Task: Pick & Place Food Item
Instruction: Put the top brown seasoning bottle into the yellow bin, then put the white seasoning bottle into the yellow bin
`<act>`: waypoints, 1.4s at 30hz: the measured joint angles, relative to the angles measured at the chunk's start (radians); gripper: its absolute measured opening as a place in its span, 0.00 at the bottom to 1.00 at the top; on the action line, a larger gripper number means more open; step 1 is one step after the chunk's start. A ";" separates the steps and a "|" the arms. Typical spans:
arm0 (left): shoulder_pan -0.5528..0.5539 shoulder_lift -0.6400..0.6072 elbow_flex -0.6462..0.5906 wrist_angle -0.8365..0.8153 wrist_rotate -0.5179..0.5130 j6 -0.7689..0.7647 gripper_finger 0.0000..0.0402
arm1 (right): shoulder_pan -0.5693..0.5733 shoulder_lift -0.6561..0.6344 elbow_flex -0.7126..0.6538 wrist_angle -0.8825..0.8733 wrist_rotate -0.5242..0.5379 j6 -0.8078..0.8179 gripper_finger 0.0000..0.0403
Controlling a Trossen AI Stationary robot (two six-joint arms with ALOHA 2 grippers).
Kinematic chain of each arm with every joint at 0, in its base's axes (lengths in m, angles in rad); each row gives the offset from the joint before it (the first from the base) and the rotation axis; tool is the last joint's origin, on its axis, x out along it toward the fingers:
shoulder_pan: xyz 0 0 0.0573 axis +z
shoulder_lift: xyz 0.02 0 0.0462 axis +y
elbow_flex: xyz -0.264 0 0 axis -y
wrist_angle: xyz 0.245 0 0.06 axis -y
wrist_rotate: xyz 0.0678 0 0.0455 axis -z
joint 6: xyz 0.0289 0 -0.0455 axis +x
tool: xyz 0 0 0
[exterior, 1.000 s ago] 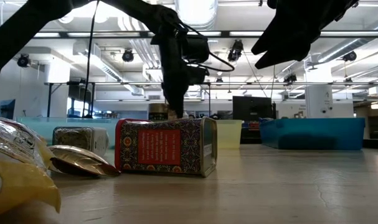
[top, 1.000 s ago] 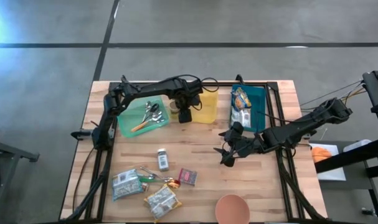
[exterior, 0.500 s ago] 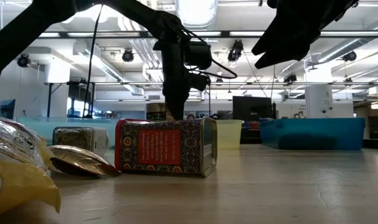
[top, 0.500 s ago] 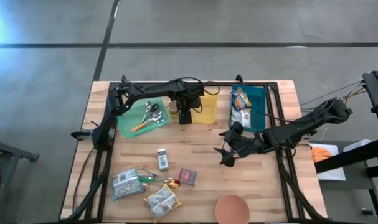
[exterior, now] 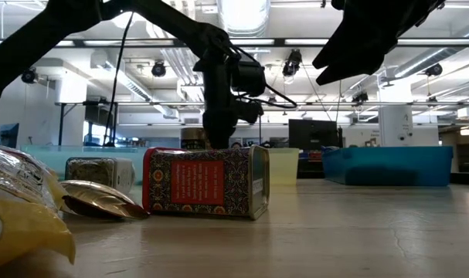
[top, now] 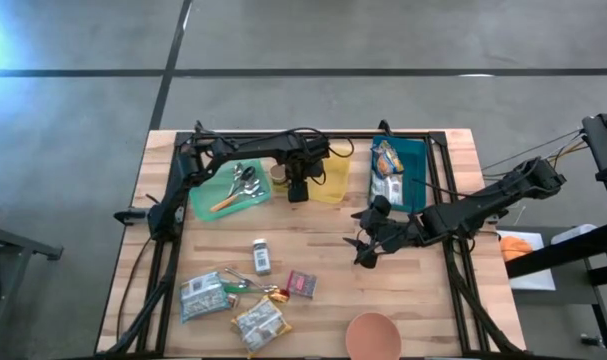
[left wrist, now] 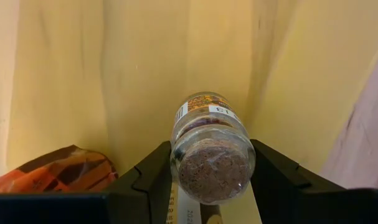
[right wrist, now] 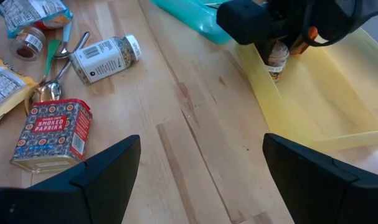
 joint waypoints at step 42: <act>-0.016 -0.226 0.038 -0.220 -0.034 -0.065 0.87 | 0.000 0.000 -0.002 0.000 -0.003 -0.007 0.83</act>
